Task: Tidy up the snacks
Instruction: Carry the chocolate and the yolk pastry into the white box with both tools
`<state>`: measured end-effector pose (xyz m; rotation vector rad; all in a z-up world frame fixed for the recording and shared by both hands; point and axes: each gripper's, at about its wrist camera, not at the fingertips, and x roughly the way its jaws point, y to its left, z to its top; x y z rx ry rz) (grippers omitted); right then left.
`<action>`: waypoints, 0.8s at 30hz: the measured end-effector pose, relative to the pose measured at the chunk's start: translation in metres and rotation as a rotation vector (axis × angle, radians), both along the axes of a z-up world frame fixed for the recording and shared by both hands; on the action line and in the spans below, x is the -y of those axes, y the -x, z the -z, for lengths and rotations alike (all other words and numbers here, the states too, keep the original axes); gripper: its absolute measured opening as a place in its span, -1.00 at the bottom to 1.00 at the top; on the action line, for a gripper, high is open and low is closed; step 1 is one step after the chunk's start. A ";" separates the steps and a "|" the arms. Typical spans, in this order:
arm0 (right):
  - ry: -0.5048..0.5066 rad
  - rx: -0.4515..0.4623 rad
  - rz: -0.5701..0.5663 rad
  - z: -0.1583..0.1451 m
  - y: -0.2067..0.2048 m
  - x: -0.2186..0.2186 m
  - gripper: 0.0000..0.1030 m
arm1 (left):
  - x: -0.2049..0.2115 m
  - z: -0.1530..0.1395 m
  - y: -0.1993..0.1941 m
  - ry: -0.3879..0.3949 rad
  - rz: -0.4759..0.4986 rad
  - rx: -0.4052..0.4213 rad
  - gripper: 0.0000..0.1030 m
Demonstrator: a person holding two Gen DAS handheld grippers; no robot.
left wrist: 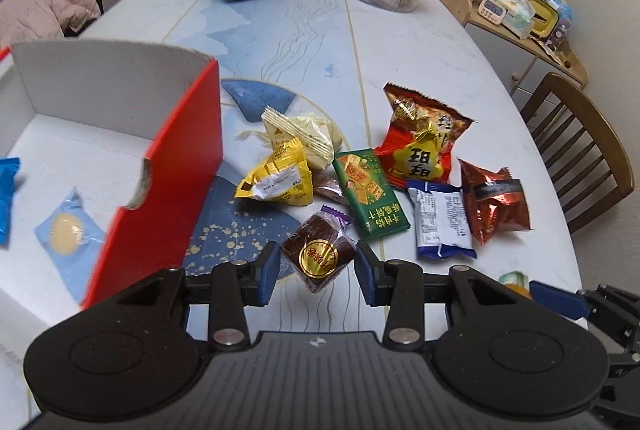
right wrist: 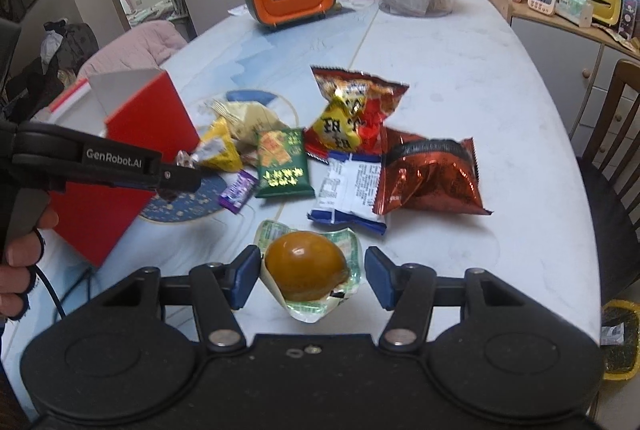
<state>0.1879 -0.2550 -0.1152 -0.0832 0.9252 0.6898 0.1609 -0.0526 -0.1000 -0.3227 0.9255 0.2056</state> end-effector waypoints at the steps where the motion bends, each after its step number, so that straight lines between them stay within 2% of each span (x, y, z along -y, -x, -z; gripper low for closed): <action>1: -0.006 0.008 -0.002 -0.005 0.003 0.001 0.09 | 0.000 -0.004 0.004 0.001 0.004 0.004 -0.23; 13: -0.050 0.090 -0.041 -0.066 0.027 -0.017 0.09 | -0.012 -0.051 0.042 -0.032 0.016 0.021 -0.23; 24: -0.079 0.154 -0.118 -0.102 0.044 -0.071 0.09 | -0.061 -0.086 0.068 -0.059 -0.026 0.053 -0.23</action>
